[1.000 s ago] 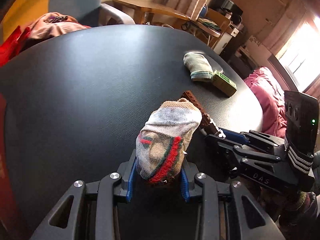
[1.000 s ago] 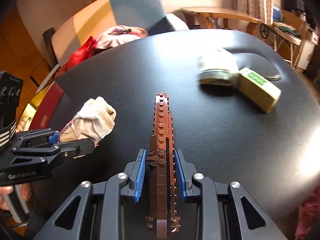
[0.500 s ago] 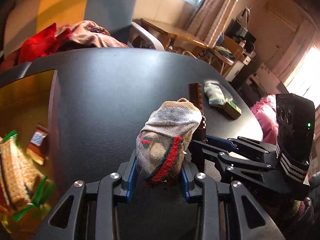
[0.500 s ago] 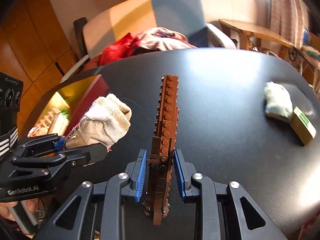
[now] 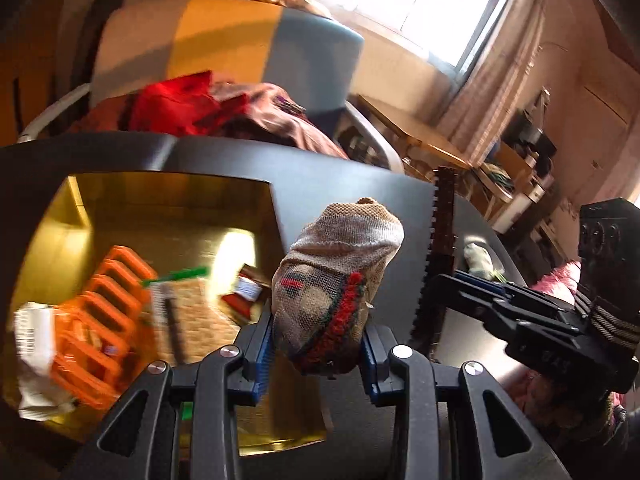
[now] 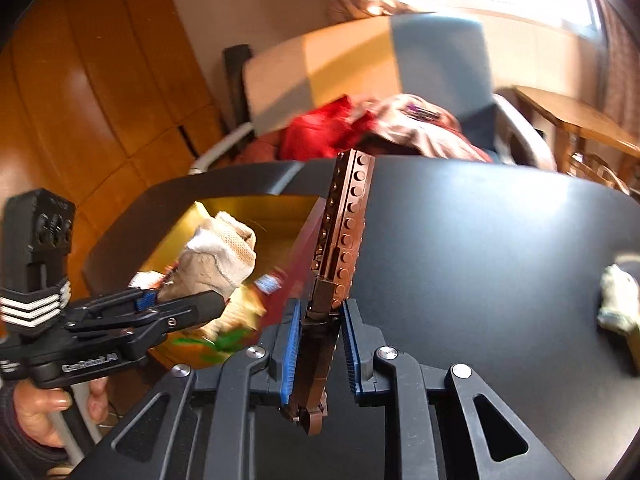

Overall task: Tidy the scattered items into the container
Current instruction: 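Carry the sock and brown brick bar over the gold tray with both tools, then open both tools to drop the sock and brick bar into the tray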

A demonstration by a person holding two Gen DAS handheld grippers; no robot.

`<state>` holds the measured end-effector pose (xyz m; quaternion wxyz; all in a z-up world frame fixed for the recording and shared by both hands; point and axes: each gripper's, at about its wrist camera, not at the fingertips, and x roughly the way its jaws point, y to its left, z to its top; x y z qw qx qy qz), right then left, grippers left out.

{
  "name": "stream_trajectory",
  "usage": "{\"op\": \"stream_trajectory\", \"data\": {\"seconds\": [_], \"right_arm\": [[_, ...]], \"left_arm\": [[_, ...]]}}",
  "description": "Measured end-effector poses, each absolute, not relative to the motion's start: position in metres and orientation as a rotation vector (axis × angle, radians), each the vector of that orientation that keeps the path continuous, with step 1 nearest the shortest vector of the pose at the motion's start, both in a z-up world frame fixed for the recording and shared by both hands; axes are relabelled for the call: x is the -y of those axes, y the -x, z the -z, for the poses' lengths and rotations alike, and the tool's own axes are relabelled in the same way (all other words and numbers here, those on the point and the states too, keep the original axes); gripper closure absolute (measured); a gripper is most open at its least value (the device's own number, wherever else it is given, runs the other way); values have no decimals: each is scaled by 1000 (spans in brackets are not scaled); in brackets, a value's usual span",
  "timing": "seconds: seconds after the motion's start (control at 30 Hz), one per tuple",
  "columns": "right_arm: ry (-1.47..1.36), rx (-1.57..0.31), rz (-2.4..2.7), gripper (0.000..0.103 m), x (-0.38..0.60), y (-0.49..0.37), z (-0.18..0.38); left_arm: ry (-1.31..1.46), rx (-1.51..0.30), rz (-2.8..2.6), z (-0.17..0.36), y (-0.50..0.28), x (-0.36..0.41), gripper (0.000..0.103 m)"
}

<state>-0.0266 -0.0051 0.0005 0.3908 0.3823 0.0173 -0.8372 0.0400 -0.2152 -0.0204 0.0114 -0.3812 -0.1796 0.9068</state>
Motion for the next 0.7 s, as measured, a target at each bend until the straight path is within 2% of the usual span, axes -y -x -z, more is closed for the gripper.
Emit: {"op": "stream_trajectory", "data": {"seconds": [0.23,0.53,0.7], "right_arm": [[-938,-78,1968,82,76,20,-13],[-1066,-227,1877,81,161,27,29],[-1107,-254,1879,78,165,33,42]], "left_arm": [[1195,654,-2956,18,-60,269,68],[1321,720,-2997,44,-64,296,67],[1362,709,-2997,53,-59,298,66]]}}
